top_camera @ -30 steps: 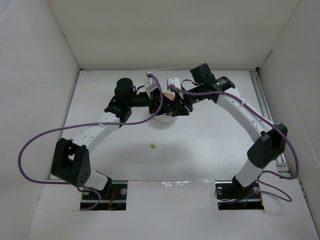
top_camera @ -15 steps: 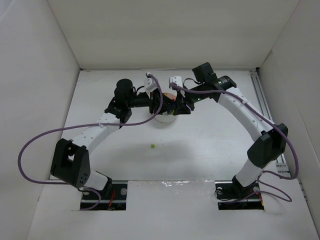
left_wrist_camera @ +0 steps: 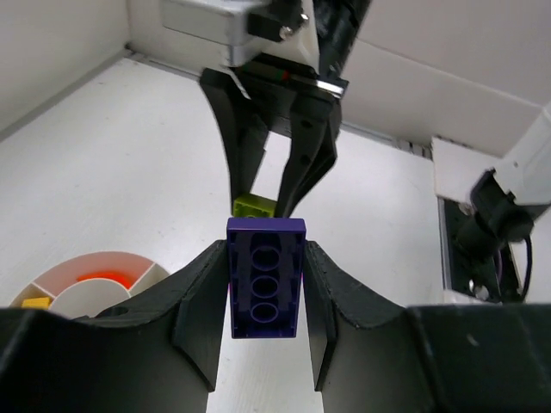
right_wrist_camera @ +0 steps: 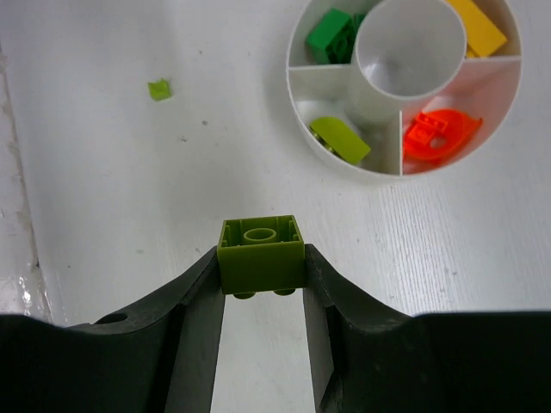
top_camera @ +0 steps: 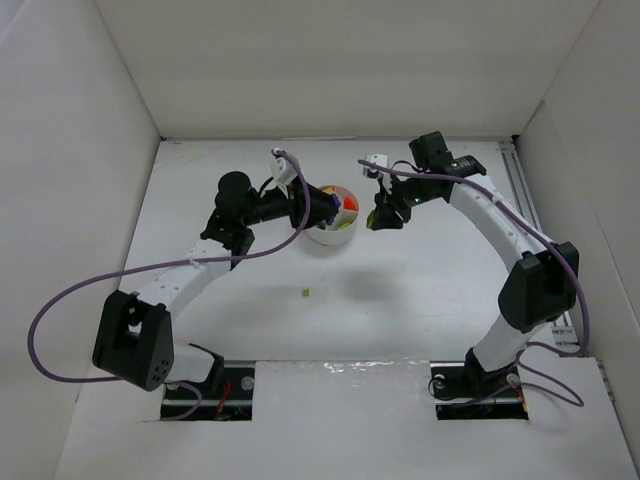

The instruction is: Sort the legos into containers by color

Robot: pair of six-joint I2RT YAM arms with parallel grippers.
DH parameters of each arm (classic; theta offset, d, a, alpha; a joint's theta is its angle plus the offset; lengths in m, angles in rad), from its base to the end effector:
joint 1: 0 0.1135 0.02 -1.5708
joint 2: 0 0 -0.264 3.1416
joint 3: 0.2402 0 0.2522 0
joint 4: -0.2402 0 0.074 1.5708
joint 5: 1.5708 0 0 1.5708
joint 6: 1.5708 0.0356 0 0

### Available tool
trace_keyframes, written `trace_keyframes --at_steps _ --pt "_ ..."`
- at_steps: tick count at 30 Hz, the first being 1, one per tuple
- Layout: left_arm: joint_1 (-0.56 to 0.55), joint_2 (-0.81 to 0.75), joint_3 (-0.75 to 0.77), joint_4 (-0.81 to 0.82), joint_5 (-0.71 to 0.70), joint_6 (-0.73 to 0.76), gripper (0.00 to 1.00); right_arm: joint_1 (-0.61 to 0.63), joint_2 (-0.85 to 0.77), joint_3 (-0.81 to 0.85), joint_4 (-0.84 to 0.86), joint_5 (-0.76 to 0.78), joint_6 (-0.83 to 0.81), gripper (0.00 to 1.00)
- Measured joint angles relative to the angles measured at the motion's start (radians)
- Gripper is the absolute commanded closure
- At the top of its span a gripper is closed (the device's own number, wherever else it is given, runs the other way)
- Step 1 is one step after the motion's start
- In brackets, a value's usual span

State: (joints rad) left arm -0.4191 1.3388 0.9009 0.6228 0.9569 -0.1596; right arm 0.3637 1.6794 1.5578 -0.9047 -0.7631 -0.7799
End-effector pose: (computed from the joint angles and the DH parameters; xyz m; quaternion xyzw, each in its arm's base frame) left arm 0.2617 -0.1485 0.3383 0.4246 0.5165 -0.4768 0.5707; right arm 0.3190 0.1478 0.3205 -0.5679 0.6975 0.2993 0.3183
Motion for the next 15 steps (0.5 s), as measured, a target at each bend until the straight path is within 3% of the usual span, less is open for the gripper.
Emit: trace_keyframes --at_steps 6,15 --pt "0.007 0.037 -0.05 0.19 -0.158 -0.134 0.96 -0.064 -0.005 -0.041 0.005 0.005 0.012 1.0" --pt "0.008 0.256 -0.052 0.354 -0.29 -0.246 0.96 -0.077 -0.015 -0.05 0.024 0.004 0.037 1.0"
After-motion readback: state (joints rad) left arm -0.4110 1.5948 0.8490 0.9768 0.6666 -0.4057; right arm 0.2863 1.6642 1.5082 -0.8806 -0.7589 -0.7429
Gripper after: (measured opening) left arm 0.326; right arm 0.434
